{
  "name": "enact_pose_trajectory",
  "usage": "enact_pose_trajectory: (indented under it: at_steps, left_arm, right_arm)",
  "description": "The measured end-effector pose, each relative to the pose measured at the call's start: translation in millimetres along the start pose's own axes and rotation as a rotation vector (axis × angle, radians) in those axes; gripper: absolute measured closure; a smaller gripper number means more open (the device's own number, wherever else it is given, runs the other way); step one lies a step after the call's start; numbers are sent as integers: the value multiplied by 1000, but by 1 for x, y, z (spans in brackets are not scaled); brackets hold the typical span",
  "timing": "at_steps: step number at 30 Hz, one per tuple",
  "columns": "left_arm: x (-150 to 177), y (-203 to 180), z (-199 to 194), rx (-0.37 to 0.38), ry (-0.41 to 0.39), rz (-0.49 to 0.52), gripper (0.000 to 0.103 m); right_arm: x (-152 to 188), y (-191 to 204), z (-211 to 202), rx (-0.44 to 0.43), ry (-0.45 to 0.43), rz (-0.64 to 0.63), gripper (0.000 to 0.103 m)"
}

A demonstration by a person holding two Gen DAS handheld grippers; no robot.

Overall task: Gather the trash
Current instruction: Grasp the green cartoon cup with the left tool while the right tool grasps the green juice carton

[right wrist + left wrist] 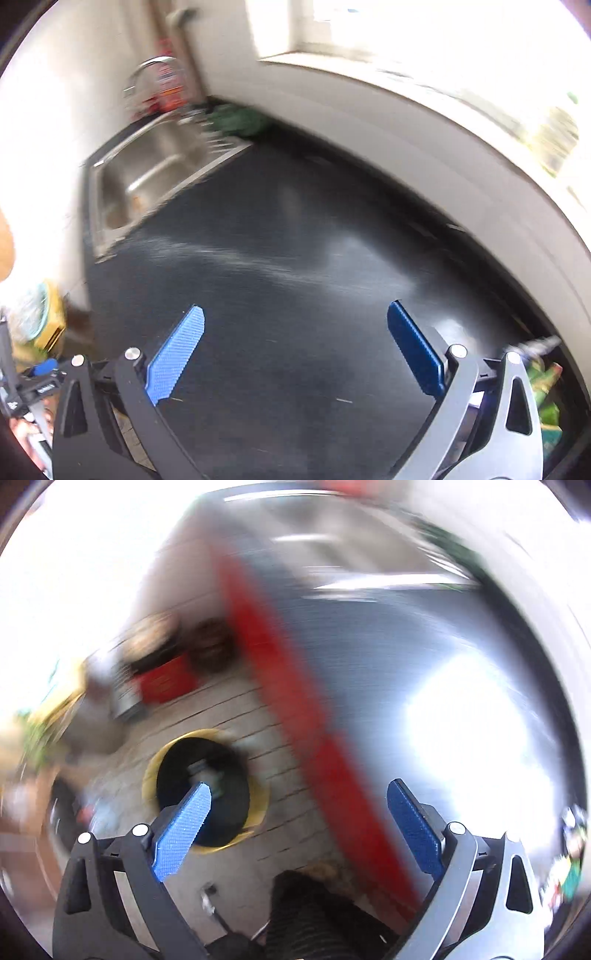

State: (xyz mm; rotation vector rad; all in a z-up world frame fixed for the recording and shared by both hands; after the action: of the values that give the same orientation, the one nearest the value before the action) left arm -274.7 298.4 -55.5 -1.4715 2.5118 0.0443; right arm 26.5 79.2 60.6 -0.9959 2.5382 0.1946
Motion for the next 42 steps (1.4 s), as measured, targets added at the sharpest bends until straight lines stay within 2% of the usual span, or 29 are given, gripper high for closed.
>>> enact_pose_trajectory:
  at_steps: [2,4,6,8,12,16,19,23,28,33,35,36,37,39,41,42]
  left_arm:
    - [-10,-64,1,-3,-6,149,10]
    - [-11,-126,-1,-3,-15,293,10]
    - [-3,-193,-3,18,-22,446,10]
    - [9,-247,-3,39,-22,564,10]
    - [39,-340,6,63,5,765,10]
    - [68,-415,11,72,8,915,10]
    - [87,-454,14,90,10,989,10]
    - [109,-505,8,178,45,1082,10]
    - [133,-563,3,205,28,1201,10]
    - [154,-604,7,255,93,1267,12]
    - [168,-623,12,259,120,1326,25]
    - [173,-630,15,257,138,1352,37]
    - [176,-637,19,252,156,1369,45]
    - [179,-649,32,236,193,1384,49]
    - [181,-656,35,238,179,1392,50]
    - [181,-659,36,241,190,1396,55]
  right_arm:
    - [32,-90,-24,163,1,123,7]
    - [76,-170,-48,270,16,260,7]
    - [128,-236,-68,329,48,411,7]
    - [181,-286,-81,361,82,556,7]
    - [272,-338,-97,387,136,766,7]
    - [318,-350,-93,392,194,802,7]
    - [328,-358,-92,364,209,822,7]
    - [323,-373,-88,329,211,842,7]
    - [301,-385,-67,392,275,780,7]
    - [296,-389,-52,390,301,746,7]
    - [298,-391,-46,387,314,734,7]
    - [298,-392,-42,386,324,725,7]
    - [299,-392,-38,389,338,711,7]
    - [298,-395,-31,381,357,678,7]
    - [293,-399,-27,356,357,647,7]
    - [289,-403,-24,348,357,627,7]
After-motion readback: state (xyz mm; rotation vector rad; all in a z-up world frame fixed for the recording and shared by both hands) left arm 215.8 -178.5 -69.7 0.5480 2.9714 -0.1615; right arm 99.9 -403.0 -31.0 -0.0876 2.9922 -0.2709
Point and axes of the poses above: each gripper's, at about its wrist camera, not at the fingertips, and z roughly the way its jaws point, y to its left, x to its underside, the point moved 1 cm from there along z, roughly the way its jaws point, and after that the axes turned 7 degrees about y, right-handed, at the moved point
